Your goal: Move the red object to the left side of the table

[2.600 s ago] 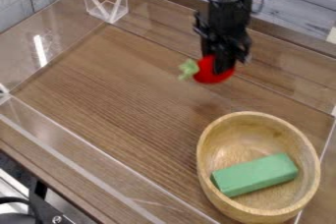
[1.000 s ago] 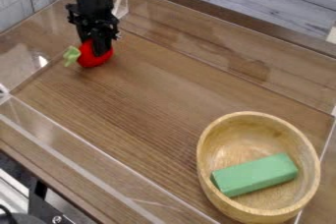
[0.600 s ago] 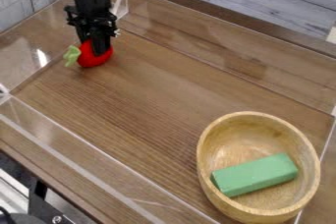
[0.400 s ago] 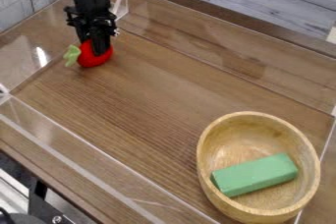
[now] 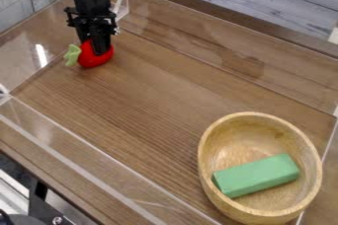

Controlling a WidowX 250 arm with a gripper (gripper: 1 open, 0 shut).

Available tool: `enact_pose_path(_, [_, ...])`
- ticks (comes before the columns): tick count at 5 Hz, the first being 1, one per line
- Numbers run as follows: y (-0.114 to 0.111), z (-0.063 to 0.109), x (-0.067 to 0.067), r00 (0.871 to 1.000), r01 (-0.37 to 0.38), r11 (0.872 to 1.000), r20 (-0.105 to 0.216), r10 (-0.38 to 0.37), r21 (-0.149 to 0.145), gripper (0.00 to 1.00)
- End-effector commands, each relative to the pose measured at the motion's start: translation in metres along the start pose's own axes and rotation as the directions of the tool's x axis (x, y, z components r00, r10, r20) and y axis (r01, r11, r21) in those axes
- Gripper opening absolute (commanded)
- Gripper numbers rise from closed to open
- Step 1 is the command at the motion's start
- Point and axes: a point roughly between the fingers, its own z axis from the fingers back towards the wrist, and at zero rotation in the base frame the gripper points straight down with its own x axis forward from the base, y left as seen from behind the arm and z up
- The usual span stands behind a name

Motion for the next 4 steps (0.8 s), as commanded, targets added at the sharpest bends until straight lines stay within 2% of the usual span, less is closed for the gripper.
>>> enact_pose_path(1, [0.005, -0.0093, -0.0069, 0.999, -0.022, 1.0, -0.034, 0.021, -0.022, 0.0])
enact_pose_path(4, [-0.0002, -0.0159, -0.0147, 0.994, -0.046, 0.996, -0.107, 0.039, -0.071, 0.0])
